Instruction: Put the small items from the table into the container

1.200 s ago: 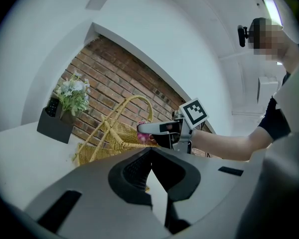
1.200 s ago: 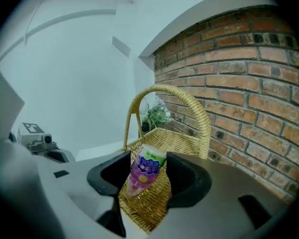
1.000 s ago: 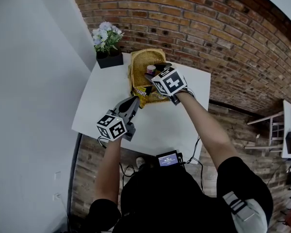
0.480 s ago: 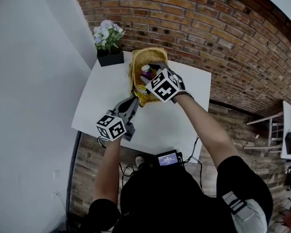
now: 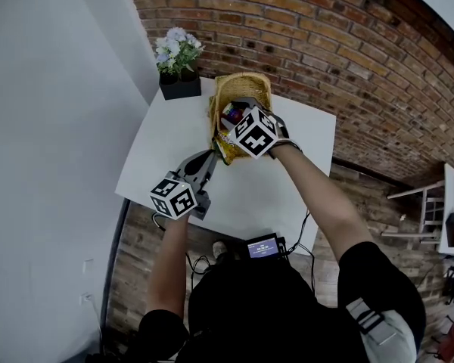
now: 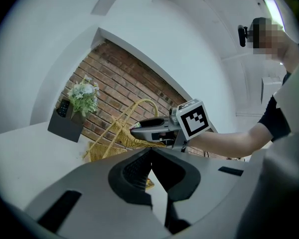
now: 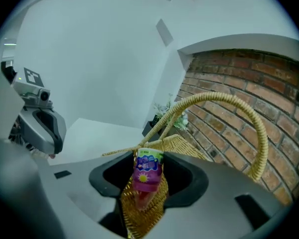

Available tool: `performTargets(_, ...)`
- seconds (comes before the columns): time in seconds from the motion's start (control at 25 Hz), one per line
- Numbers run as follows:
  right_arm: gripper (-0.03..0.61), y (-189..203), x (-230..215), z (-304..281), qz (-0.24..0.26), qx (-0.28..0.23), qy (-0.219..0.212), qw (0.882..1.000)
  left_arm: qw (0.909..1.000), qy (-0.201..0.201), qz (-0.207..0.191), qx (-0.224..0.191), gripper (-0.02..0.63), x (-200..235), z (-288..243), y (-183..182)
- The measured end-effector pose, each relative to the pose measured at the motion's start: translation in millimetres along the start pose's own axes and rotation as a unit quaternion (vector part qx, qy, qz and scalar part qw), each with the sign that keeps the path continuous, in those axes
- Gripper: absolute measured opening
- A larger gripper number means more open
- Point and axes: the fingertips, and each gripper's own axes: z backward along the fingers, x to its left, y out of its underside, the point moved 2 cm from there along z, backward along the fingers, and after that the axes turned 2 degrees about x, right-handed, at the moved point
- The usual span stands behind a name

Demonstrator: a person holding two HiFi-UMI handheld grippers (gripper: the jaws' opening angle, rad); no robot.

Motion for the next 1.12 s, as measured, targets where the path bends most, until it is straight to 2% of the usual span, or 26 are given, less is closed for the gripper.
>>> performTargets(0.36, 0.198, 0, 1, -3, -0.013, 0.009, -0.012, 1.000, 1.0000, -0.001, 0.000, 0.000, 0.008, 2, 4, 0)
performTargets(0.8, 0.198, 6, -3, 20, -0.042, -0.017, 0.009, 0.999, 1.0000, 0.005, -0.007, 0.001, 0.008, -7, 2, 0)
performTargets(1.0, 0.192, 6, -11, 44, -0.096, -0.063, 0.022, 0.993, 0.9999, 0.006, -0.012, 0.003, 0.008, -14, 1, 1)
performTargets(1.12, 0.140, 11, -13, 62, -0.138, -0.086, 0.020, 0.986, 0.9999, 0.005, -0.014, 0.007, 0.009, -19, 3, 3)
